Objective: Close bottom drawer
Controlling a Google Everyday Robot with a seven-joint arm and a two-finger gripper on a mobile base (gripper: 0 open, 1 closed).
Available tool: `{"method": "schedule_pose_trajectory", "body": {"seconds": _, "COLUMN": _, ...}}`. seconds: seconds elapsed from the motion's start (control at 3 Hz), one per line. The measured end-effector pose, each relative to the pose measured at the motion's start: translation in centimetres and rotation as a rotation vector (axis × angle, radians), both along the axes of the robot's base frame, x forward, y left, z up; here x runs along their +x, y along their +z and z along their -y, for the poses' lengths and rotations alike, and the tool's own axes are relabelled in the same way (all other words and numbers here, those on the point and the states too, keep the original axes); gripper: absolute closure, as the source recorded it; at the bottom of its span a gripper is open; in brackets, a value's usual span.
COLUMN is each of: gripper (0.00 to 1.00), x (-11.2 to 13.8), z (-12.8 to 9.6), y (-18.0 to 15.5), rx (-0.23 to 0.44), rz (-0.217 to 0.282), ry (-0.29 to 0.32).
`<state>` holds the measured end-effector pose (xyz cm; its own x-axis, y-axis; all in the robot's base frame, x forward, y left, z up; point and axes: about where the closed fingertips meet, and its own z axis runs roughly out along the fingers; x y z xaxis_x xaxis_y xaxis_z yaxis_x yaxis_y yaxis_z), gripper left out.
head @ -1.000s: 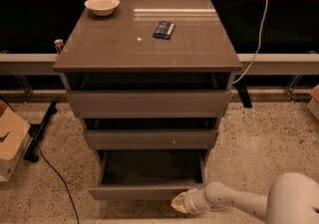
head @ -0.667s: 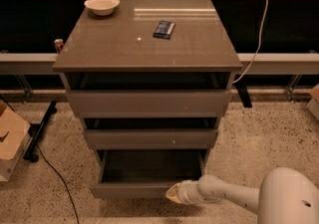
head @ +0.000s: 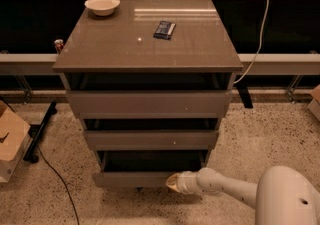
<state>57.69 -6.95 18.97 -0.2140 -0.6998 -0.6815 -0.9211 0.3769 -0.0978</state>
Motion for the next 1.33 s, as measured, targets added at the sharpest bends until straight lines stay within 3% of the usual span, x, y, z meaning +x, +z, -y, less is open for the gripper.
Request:
{"method": "schedule_pose_trajectory", "body": {"seconds": 0.33, "gripper": 0.84, "x": 3.0, "z": 0.2, "y": 0.7, "rx": 0.007, "rz": 0.042, "ry": -0.012}}
{"method": "schedule_pose_trajectory", "body": {"seconds": 0.67, "gripper": 0.52, "x": 3.8, "z": 0.2, "y": 0.8, "rx": 0.009, "rz": 0.051, "ry": -0.015}}
{"method": "schedule_pose_trajectory", "body": {"seconds": 1.0, "gripper": 0.21, "x": 6.8, "z": 0.8, "y": 1.3, "rx": 0.016, "rz": 0.078, "ry": -0.031}}
{"method": "schedule_pose_trajectory", "body": {"seconds": 1.33, "gripper": 0.00, "x": 6.3, "z": 0.4, "y": 1.1, "rx": 0.018, "rz": 0.072, "ry": -0.025}}
